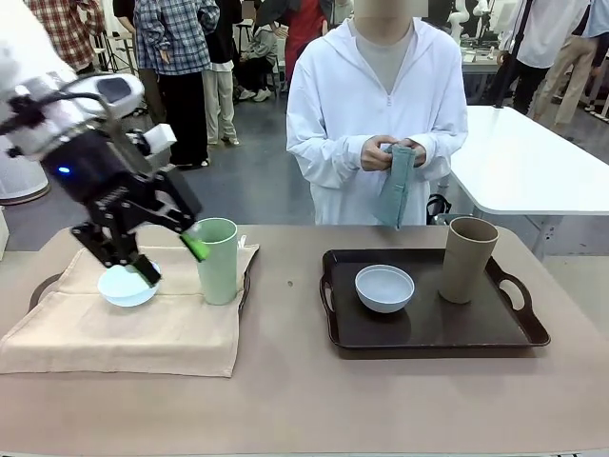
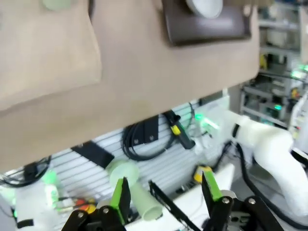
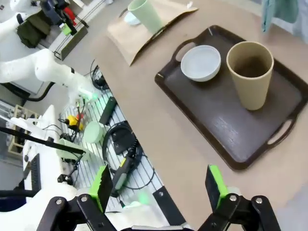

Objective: Set up a tray with a mat and arrange the tableware.
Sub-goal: Pick up the Picnic Bowl and Reusable plastic cup from the Handle tray in front of the human's position and hold them in the air.

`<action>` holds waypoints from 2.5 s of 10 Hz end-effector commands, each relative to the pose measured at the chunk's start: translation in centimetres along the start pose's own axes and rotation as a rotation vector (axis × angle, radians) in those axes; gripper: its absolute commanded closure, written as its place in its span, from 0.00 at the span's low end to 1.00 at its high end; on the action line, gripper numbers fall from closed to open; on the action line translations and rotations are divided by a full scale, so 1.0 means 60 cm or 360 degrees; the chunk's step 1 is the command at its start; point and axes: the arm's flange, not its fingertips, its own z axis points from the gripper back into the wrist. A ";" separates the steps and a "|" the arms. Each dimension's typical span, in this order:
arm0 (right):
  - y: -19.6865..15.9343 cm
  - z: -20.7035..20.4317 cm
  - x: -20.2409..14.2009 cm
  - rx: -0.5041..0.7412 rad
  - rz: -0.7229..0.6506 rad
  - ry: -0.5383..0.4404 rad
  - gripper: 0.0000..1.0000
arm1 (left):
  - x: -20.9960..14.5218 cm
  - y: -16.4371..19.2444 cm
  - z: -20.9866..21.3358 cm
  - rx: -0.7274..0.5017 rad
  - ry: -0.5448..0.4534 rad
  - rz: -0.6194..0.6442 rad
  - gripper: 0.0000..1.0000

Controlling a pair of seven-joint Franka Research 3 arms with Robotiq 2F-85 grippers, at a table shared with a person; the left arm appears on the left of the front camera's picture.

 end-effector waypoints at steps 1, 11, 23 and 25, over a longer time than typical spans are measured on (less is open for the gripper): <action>-0.014 -0.006 -0.025 0.0027 -0.0039 -0.0029 0.00 | 0.043 -0.021 -0.005 0.0113 -0.0177 0.0043 0.21; -0.117 0.005 0.080 0.0015 0.0763 0.0010 0.00 | 0.125 -0.162 -0.095 0.0376 -0.0226 -0.0013 0.21; -0.169 -0.063 0.076 -0.0006 0.0958 -0.0018 0.00 | 0.264 -0.292 -0.257 0.0744 -0.0547 -0.0158 0.21; -0.169 -0.063 0.076 -0.0006 0.0958 -0.0018 0.00 | 0.264 -0.292 -0.257 0.0744 -0.0547 -0.0158 0.21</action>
